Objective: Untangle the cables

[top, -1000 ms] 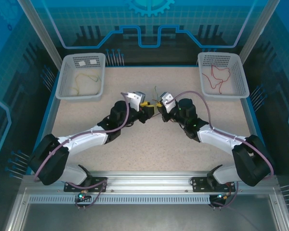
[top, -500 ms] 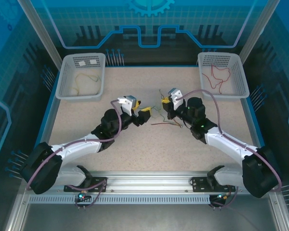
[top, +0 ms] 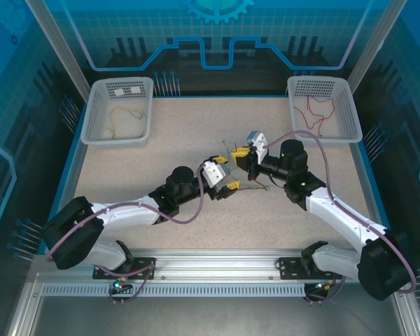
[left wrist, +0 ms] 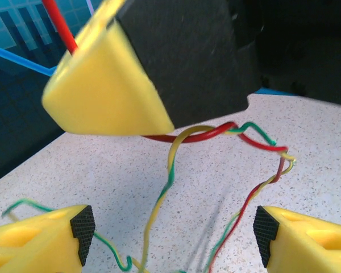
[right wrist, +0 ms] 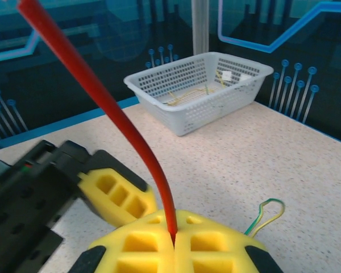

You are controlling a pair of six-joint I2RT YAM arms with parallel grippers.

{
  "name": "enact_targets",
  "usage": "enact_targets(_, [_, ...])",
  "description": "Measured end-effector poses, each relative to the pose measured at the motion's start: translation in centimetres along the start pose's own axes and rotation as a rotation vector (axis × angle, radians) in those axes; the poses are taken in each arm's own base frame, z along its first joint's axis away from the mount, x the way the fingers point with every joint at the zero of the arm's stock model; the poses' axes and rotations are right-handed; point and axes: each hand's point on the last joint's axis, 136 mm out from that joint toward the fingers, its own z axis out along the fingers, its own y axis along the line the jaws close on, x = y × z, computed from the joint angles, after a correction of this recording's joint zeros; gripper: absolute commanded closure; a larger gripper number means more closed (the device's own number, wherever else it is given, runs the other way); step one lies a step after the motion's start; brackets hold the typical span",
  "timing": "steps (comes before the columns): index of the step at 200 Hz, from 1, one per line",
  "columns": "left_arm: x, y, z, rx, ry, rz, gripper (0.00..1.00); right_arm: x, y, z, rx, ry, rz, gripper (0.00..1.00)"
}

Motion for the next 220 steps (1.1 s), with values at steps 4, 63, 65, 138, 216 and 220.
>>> enact_targets(4, [0.0,0.0,0.1,0.0,0.0,0.005,0.23,-0.1,0.2,0.0,-0.009,-0.001,0.002,1.0])
enact_targets(63, [-0.3,0.1,1.0,-0.004,-0.025,0.062,0.51,-1.1,1.8,-0.2,-0.123,-0.011,0.026,1.0])
enact_targets(65, [-0.3,0.1,1.0,-0.005,-0.026,0.056,0.53,-1.1,1.9,-0.2,-0.125,-0.01,0.028,1.0])
enact_targets(138, [0.0,0.0,1.4,-0.008,-0.037,0.058,1.0,-0.7,1.6,0.1,-0.121,0.003,0.063,1.0])
enact_targets(216, [0.3,1.2,1.3,-0.074,-0.024,0.057,1.0,-0.2,-3.1,-0.7,0.125,0.017,0.147,1.0])
enact_targets(220, [0.4,1.2,1.2,-0.077,-0.021,0.057,1.0,-0.2,-3.4,-0.8,0.141,0.017,0.152,1.0])
